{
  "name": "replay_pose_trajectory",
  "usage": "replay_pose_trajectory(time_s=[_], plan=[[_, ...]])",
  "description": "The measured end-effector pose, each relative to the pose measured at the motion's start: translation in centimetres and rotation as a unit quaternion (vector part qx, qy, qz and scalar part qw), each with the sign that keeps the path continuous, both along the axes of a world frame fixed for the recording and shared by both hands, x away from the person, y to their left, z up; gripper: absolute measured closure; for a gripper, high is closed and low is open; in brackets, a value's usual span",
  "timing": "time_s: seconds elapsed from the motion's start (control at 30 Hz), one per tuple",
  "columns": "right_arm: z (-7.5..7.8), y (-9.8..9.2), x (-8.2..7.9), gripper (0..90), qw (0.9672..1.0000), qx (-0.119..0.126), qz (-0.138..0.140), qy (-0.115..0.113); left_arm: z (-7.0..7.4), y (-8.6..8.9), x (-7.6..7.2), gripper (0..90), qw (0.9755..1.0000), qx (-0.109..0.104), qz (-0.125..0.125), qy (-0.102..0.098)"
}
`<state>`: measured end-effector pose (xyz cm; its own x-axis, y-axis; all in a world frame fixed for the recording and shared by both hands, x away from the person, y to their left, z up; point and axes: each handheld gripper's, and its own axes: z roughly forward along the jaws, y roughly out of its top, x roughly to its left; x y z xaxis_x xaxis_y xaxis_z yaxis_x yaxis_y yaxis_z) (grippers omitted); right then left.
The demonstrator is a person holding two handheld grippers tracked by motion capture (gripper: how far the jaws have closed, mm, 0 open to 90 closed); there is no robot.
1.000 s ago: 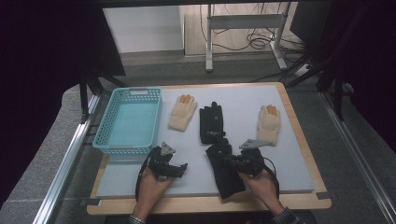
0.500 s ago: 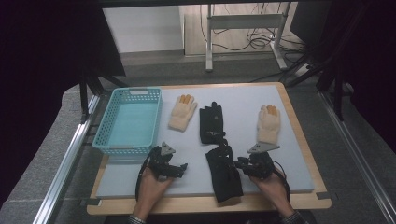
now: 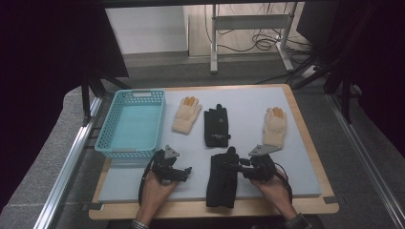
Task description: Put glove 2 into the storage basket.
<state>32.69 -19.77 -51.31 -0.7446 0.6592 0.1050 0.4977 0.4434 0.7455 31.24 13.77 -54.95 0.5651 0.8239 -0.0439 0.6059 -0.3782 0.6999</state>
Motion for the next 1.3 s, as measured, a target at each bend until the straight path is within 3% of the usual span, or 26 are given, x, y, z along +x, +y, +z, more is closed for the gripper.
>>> replay_pose_trajectory(time_s=[0.3, 0.53, 0.57, 0.67, 0.77, 0.83, 0.87, 0.93, 1.1, 1.17, 1.23, 1.3], plan=[[0.6, 0.4, 4.5, 53.4, 0.9998, 0.004, -0.013, -0.017, 0.0, 0.0, 0.0, 5.2, 1.0, 0.0, 0.0, 0.0], [1.8, 2.1, 8.8, 45.9, 0.9998, -0.003, -0.008, -0.02, 0.0, 0.0, 0.0, 5.2, 1.0, 0.0, 0.0, 0.0], [1.8, 2.1, 8.8, 45.9, 0.9998, -0.003, -0.008, -0.02, 0.0, 0.0, 0.0, 5.2, 1.0, 0.0, 0.0, 0.0], [1.9, 3.5, 11.2, 42.5, 0.9997, -0.01, -0.011, -0.021, 0.0, 0.0, 0.0, 5.2, 1.0, 0.0, 0.0, 0.001], [1.9, 4.2, 12.4, 43.5, 0.9997, -0.013, -0.007, -0.021, 0.0, 0.0, 0.0, 5.1, 1.0, 0.0, -0.001, 0.001], [1.7, 5.1, 14.0, 48.8, 0.9993, -0.028, 0.003, -0.025, 0.0, 0.0, 0.0, 5.2, 1.0, 0.0, 0.0, 0.001], [1.7, 5.1, 14.0, 48.8, 0.9993, -0.028, 0.003, -0.025, 0.0, 0.0, 0.0, 5.2, 1.0, 0.0, 0.0, 0.0], [1.4, 5.8, 15.5, 53.2, 0.9992, -0.031, 0.018, -0.018, 0.0, 0.0, 0.0, 5.1, 1.0, 0.001, -0.001, 0.0], [0.6, 6.9, 16.9, 52.9, 0.9979, -0.047, 0.036, -0.024, 0.0, 0.0, 0.0, 5.1, 1.0, -0.001, 0.0, 0.0], [0.2, 7.1, 17.4, 47.5, 0.9979, -0.045, 0.038, -0.028, 0.0, 0.0, 0.0, 5.1, 1.0, 0.0, -0.001, 0.0], [-0.3, 7.5, 17.8, 46.3, 0.9978, -0.048, 0.042, -0.019, 0.0, 0.0, 0.0, 5.1, 1.0, 0.001, -0.001, 0.0], [-0.7, 7.9, 18.2, 46.2, 0.9966, -0.067, 0.045, -0.019, 0.0, 0.0, 0.0, 5.1, 1.0, -0.001, 0.0, 0.0]])
